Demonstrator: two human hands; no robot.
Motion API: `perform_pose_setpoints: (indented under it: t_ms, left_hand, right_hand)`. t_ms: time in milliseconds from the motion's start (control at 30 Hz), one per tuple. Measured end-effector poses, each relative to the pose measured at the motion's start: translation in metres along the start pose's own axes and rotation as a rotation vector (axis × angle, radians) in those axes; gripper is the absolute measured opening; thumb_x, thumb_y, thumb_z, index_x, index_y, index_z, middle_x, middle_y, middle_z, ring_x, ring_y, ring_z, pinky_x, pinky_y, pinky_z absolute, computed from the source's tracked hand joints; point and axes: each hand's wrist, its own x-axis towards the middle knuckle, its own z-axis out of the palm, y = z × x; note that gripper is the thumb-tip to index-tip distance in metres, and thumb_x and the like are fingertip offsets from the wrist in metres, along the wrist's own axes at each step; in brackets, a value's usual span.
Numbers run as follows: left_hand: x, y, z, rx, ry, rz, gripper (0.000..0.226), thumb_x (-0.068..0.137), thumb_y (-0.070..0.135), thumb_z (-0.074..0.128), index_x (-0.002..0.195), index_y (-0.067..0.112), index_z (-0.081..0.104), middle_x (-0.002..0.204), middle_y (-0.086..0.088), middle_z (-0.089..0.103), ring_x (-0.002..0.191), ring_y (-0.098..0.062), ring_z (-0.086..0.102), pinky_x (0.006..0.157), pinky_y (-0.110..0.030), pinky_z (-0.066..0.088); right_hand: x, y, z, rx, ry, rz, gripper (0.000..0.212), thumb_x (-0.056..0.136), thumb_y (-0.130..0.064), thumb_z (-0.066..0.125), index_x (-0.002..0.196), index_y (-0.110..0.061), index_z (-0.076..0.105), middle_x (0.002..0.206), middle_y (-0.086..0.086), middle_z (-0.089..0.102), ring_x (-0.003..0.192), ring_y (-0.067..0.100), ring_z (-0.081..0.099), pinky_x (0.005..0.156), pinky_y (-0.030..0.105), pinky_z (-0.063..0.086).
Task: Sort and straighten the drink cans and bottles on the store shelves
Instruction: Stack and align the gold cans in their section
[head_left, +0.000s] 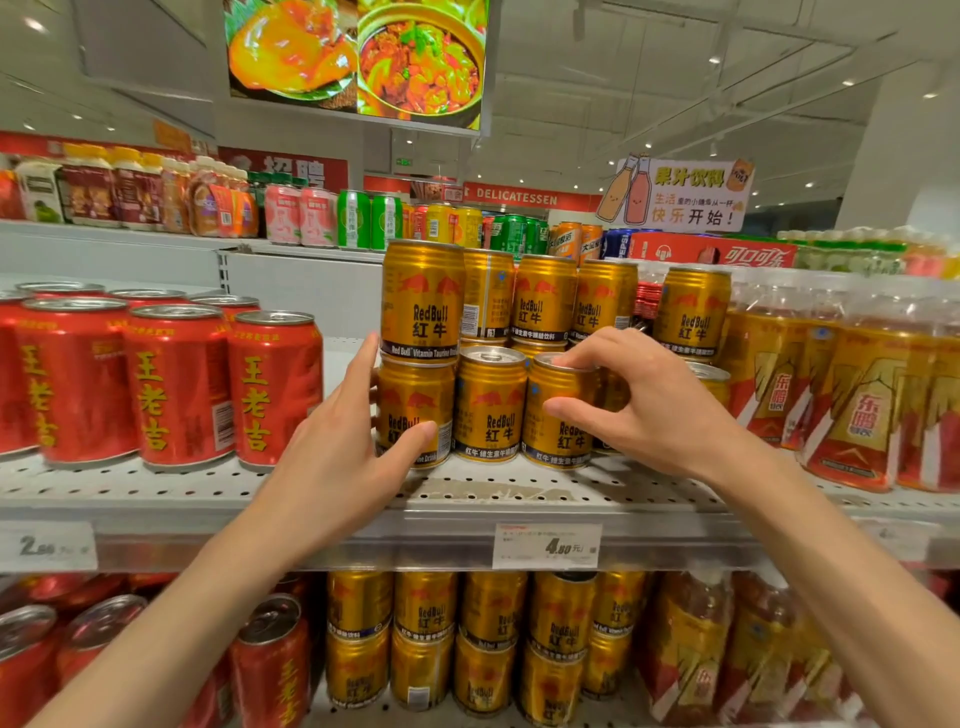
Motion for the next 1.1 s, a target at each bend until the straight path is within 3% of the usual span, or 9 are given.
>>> perform_pose_setpoints:
  t_ms: [133, 300, 367, 433, 533, 700, 767, 933, 1100]
  left_hand:
    - [-0.005, 0.003, 0.003, 0.079, 0.127, 0.068, 0.096, 0.087, 0.039, 0.072, 0.16, 0.025, 0.011, 0.156, 0.005, 0.039, 0.135, -0.006, 0.044, 0.107, -0.032, 0.042]
    - [-0.012, 0.011, 0.005, 0.113, 0.329, 0.202, 0.077, 0.087, 0.032, 0.073, 0.151, 0.012, 0.034, 0.143, -0.01, 0.041, 0.129, -0.021, 0.047, 0.106, -0.041, 0.047]
    - [-0.012, 0.023, 0.006, 0.225, 0.368, 0.278, 0.067, 0.086, 0.03, 0.069, 0.144, 0.007, 0.045, 0.138, -0.014, 0.046, 0.126, -0.025, 0.047, 0.108, -0.037, 0.042]
    - [-0.007, 0.043, 0.011, 0.302, 0.337, 0.366, 0.057, 0.086, 0.029, 0.067, 0.136, 0.005, 0.054, 0.132, -0.015, 0.051, 0.122, -0.027, 0.049, 0.107, -0.031, 0.039]
    - [0.01, 0.071, 0.03, 0.414, 0.181, 0.45, 0.047, 0.087, 0.034, 0.066, 0.127, 0.01, 0.062, 0.129, -0.009, 0.056, 0.121, -0.026, 0.051, 0.099, -0.043, 0.047]
    - [0.047, 0.097, 0.058, 0.507, -0.072, 0.416, 0.056, 0.094, 0.056, 0.05, 0.142, 0.027, 0.049, 0.144, 0.008, 0.049, 0.136, -0.013, 0.039, 0.115, -0.041, 0.034]
    - [0.056, 0.098, 0.065, 0.492, -0.133, 0.377, 0.053, 0.095, 0.058, 0.05, 0.142, 0.033, 0.048, 0.145, 0.014, 0.049, 0.136, -0.008, 0.037, 0.113, -0.036, 0.03]
    - [0.058, 0.093, 0.07, 0.477, -0.131, 0.34, 0.051, 0.093, 0.058, 0.053, 0.139, 0.036, 0.052, 0.136, 0.016, 0.056, 0.128, -0.009, 0.044, 0.107, -0.037, 0.034]
    - [0.055, 0.095, 0.073, 0.462, -0.117, 0.311, 0.056, 0.088, 0.061, 0.044, 0.137, 0.035, 0.054, 0.132, 0.016, 0.059, 0.124, -0.011, 0.047, 0.103, -0.038, 0.04]
  right_hand:
    - [-0.005, 0.002, -0.001, 0.031, 0.015, -0.027, 0.045, 0.088, -0.051, 0.064, 0.123, -0.023, 0.069, 0.112, -0.011, 0.067, 0.105, 0.009, 0.056, 0.094, 0.03, 0.049]
    - [-0.003, 0.011, -0.023, 0.043, -0.09, -0.05, 0.041, 0.097, -0.04, 0.06, 0.137, -0.028, 0.061, 0.129, -0.016, 0.061, 0.123, 0.004, 0.051, 0.107, 0.028, 0.041]
    - [-0.001, 0.021, -0.036, 0.039, -0.052, -0.052, 0.039, 0.099, -0.034, 0.06, 0.137, -0.026, 0.059, 0.137, -0.012, 0.059, 0.129, 0.005, 0.049, 0.112, 0.031, 0.04]
    - [0.0, 0.034, -0.048, -0.015, -0.029, -0.022, 0.038, 0.1, -0.033, 0.058, 0.137, -0.024, 0.059, 0.139, -0.009, 0.058, 0.131, 0.008, 0.048, 0.111, 0.028, 0.037]
    - [0.002, 0.051, -0.06, -0.125, -0.13, 0.052, 0.042, 0.099, -0.04, 0.058, 0.139, -0.025, 0.056, 0.142, -0.007, 0.056, 0.132, 0.01, 0.048, 0.105, 0.025, 0.036]
    - [0.011, 0.059, -0.058, -0.101, -0.323, 0.074, 0.053, 0.094, -0.051, 0.063, 0.141, -0.029, 0.053, 0.145, -0.006, 0.055, 0.129, 0.014, 0.053, 0.106, 0.033, 0.045]
    - [0.017, 0.06, -0.056, -0.097, -0.349, 0.073, 0.052, 0.092, -0.053, 0.065, 0.138, -0.03, 0.054, 0.147, -0.004, 0.054, 0.13, 0.017, 0.052, 0.107, 0.038, 0.046]
    - [0.017, 0.067, -0.049, -0.062, -0.377, 0.081, 0.055, 0.087, -0.051, 0.072, 0.135, -0.034, 0.052, 0.145, -0.004, 0.054, 0.129, 0.017, 0.052, 0.106, 0.042, 0.047]
    - [0.01, 0.074, -0.069, -0.122, -0.45, 0.131, 0.076, 0.083, -0.062, 0.07, 0.147, -0.031, 0.042, 0.146, -0.004, 0.05, 0.13, 0.017, 0.051, 0.106, 0.038, 0.046]
